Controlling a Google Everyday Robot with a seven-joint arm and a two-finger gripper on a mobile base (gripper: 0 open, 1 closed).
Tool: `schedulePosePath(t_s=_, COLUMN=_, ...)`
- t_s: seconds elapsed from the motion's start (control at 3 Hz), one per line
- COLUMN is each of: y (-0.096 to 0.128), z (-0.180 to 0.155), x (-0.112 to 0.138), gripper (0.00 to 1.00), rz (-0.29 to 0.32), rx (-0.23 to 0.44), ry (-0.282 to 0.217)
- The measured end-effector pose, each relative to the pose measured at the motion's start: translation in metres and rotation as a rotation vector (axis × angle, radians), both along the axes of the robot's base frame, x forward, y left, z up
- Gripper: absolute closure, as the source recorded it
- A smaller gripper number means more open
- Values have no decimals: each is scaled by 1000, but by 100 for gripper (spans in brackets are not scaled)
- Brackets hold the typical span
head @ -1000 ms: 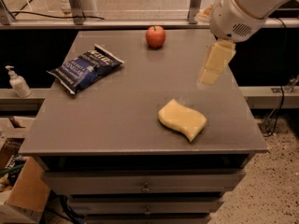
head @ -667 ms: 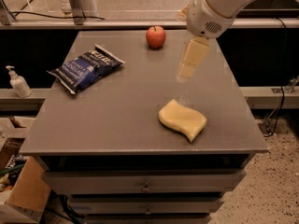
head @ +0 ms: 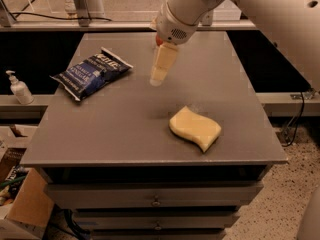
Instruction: Move blue chip bag near sponge
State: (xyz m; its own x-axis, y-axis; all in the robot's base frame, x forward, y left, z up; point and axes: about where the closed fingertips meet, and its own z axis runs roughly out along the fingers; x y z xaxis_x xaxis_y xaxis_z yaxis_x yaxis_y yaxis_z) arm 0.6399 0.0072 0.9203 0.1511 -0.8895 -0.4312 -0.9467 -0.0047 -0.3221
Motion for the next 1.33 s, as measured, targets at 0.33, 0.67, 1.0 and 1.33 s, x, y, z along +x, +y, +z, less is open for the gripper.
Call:
schedulePosePath(t_s=0.33, y=1, z=0, x=1, gripper=0, rz=1, rx=1, ry=-2)
schedulePosePath(t_s=0.67, y=36, z=0, x=16, gripper=0, rz=29, rx=51, ry=-11)
schedulePosePath(t_s=1.0, y=82, z=0, x=34, gripper=0, rz=73, rx=88, ry=-19)
schedulePosePath(t_s=1.33, y=118, z=-14, x=42, gripper=0, rz=106, rx=98, ry=4)
